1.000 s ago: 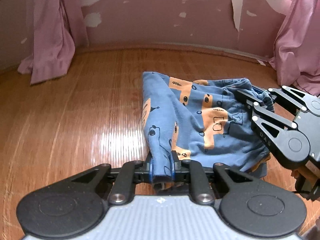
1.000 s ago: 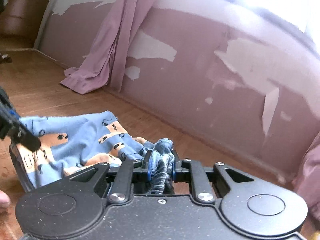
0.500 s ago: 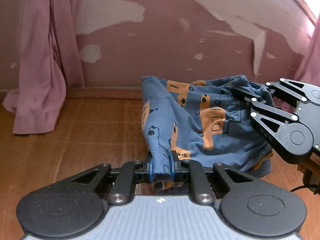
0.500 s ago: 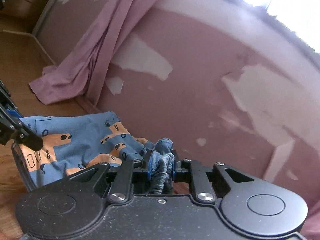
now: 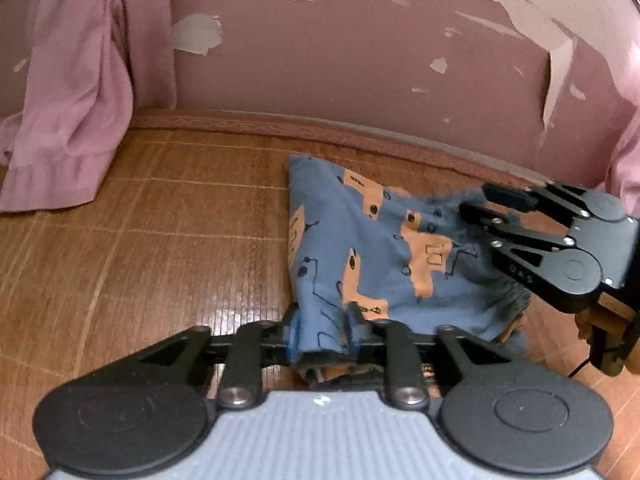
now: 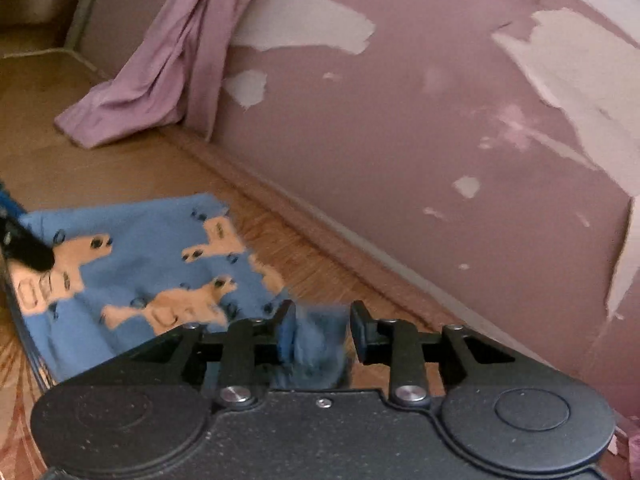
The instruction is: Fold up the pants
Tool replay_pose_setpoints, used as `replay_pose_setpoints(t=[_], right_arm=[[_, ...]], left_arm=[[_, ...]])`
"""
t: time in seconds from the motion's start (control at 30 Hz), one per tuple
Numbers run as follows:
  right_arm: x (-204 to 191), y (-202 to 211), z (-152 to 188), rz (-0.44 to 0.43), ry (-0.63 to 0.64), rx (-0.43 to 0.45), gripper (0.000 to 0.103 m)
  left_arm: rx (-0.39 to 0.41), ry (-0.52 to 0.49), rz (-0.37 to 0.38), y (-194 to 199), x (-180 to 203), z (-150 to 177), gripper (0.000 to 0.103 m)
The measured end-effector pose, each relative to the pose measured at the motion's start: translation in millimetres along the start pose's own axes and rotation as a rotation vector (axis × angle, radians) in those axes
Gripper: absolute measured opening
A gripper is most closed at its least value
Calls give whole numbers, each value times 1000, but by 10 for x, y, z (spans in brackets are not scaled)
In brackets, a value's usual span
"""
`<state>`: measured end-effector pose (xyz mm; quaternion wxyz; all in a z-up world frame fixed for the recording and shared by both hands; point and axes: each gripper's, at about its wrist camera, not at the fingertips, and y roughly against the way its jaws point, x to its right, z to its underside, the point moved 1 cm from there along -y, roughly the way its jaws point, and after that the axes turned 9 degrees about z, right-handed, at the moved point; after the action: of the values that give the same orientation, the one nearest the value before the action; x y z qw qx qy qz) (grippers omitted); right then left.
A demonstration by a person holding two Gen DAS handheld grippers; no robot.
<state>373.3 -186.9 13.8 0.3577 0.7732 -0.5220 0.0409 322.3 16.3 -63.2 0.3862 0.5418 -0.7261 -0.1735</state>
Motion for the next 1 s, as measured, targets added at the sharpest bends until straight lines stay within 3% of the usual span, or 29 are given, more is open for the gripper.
replay_pose_setpoints(t=[0.1,0.17,0.37,0.53,0.67,1.0], right_arm=[[92,205,-78,30,-56,12,45],[169,391,-142,53,-124,24,64],[241,1236,-243,96,-341,89,99],[133,1907,-210,136,-434,123,102],[30,2313,-70,145,-505,127,102],[-267,2784,278,166,-565,88,102]], left_arm=[[24,16,6,134,4,-21,55],[58,16,3,274,27,-23,74],[175,-25,-34,836,229,19,101],[244,-108,-78,1267,474,168,103],[286,-105,-83,1513,601,327,103],[281,-148,-97,1697,681,803,103]])
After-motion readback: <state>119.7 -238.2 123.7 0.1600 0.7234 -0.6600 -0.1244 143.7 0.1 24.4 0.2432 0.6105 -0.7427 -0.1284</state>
